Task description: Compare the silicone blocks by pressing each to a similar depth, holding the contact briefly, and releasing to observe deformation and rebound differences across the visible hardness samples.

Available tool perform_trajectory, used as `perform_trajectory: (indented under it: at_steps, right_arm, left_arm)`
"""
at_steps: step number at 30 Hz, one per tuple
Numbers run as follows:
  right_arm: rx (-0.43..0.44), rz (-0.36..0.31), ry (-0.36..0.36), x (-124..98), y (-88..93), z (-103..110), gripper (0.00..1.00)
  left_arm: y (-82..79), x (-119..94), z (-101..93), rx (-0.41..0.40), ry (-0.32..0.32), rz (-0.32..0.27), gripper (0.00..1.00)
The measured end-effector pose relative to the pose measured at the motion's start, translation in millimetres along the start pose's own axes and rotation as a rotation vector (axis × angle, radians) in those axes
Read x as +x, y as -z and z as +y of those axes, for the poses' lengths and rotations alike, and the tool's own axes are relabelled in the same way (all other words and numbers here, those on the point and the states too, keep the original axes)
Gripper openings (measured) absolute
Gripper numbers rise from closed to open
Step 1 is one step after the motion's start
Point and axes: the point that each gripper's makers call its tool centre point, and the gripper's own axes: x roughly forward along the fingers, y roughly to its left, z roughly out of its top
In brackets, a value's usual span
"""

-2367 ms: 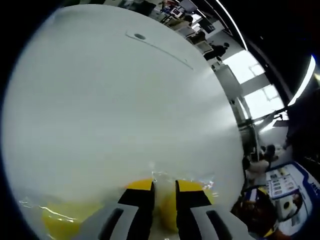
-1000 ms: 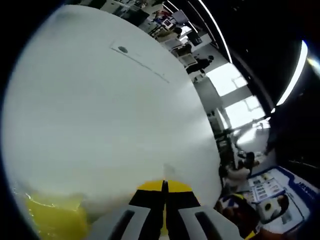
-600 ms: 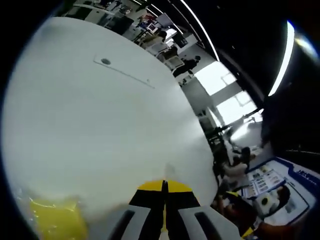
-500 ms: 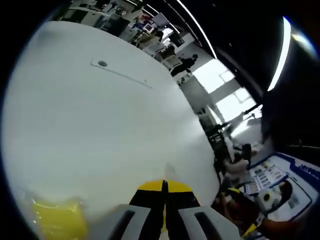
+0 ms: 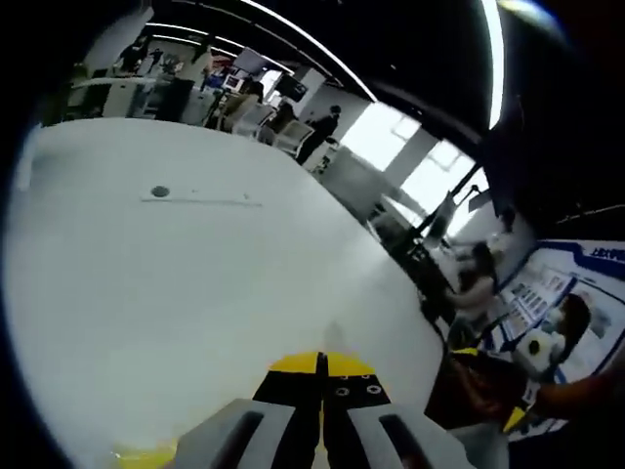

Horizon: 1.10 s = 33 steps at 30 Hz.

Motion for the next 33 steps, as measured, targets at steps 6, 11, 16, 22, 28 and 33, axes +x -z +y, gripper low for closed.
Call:
perform_trajectory:
  at_steps: [6,11,16,22,28,33]
  right_arm:
    - [0.018,-0.028,-0.003,0.2,-9.4,2.9,0.96]
    - [0.04,-0.078,-0.001,0.0,-28.5,3.8,0.96]
    - [0.024,-0.09,-0.007,3.2,-35.7,5.2,0.96]
    - [0.007,-0.088,-0.013,8.9,-37.1,7.9,0.96]
    - [-0.042,-0.066,-0.034,15.8,-39.7,15.4,0.96]
    - [-0.068,-0.073,-0.041,19.7,-48.1,17.9,0.96]
  left_arm:
    - [-13.0,-9.7,-7.1,0.134,-0.018,-0.011,0.0]
    - [-26.1,-21.0,-20.3,0.205,-0.01,-0.032,0.0]
    - [-41.1,-38.1,-33.0,0.224,0.019,-0.058,0.0]
    - [-53.9,-56.7,-41.1,0.26,0.031,-0.087,0.0]
    - [-63.5,-77.6,-43.3,0.256,0.026,-0.109,0.0]
    - [-70.1,-92.0,-53.8,0.284,0.037,-0.116,0.0]
